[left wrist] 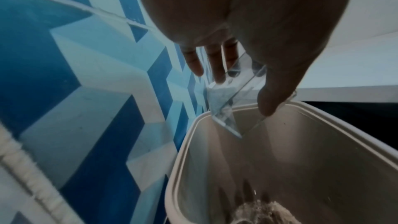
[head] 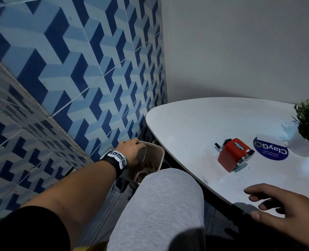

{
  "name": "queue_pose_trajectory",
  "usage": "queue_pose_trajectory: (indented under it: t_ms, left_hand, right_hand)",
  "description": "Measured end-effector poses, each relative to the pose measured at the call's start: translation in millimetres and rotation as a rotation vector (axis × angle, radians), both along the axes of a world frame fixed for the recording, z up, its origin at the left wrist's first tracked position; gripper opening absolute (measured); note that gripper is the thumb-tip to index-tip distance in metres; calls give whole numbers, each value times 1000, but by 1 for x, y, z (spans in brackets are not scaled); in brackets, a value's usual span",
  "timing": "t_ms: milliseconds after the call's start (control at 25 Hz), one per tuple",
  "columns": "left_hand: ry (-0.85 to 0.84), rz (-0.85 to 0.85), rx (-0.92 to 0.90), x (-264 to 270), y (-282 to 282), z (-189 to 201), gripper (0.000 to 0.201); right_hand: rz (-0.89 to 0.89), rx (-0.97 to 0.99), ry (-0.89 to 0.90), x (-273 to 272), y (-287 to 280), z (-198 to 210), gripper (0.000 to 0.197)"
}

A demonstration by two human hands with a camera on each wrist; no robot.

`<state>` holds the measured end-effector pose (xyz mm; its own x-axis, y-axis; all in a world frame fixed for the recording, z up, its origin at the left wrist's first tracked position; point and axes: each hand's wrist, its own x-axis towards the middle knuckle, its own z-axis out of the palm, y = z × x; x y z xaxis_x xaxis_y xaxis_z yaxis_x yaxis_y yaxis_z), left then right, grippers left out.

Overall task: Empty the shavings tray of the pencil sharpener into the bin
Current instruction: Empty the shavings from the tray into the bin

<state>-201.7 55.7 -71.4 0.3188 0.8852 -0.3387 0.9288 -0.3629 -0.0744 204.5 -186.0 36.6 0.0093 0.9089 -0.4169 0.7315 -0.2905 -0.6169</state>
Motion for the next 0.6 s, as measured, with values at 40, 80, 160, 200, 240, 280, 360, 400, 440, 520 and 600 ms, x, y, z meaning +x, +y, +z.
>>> queue_pose_trajectory:
  t_ms: [40, 80, 160, 200, 240, 280, 360, 400, 440, 520, 600]
  left_hand:
    - [5, 13, 5, -1, 0, 0, 71]
    - [9, 23, 9, -2, 0, 0, 71]
    - [12, 47, 13, -6, 0, 0, 71]
    - [14, 57, 8, -8, -1, 0, 70]
    - [12, 63, 6, -10, -1, 0, 70]
    - [10, 72, 6, -12, -2, 1, 70]
    - [6, 87, 4, -16, -2, 1, 70]
    - [2, 91, 14, -17, -4, 1, 70]
    - [-3, 96, 25, -19, -4, 2, 70]
    - [-12, 103, 9, -20, -5, 2, 71]
    - [-18, 105, -8, -21, -7, 1, 72]
  right_hand:
    - [3, -1, -4, 1, 0, 1, 94]
    - [5, -8, -6, 2, 0, 0, 94]
    - [15, -29, -11, 2, 0, 1, 92]
    - [26, -30, -11, 2, -1, 1, 88]
    - [39, -36, 0, -1, -1, 3, 79]
    - [39, -27, 19, -3, -2, 4, 69]
    - [30, 30, 30, -1, -1, 1, 63]
    - [39, 16, 25, 0, -1, -1, 65]
    - [48, 3, 17, 1, 1, -1, 65]
    - [43, -32, 8, 1, 1, 0, 60]
    - [35, -71, 1, 2, 1, -3, 69]
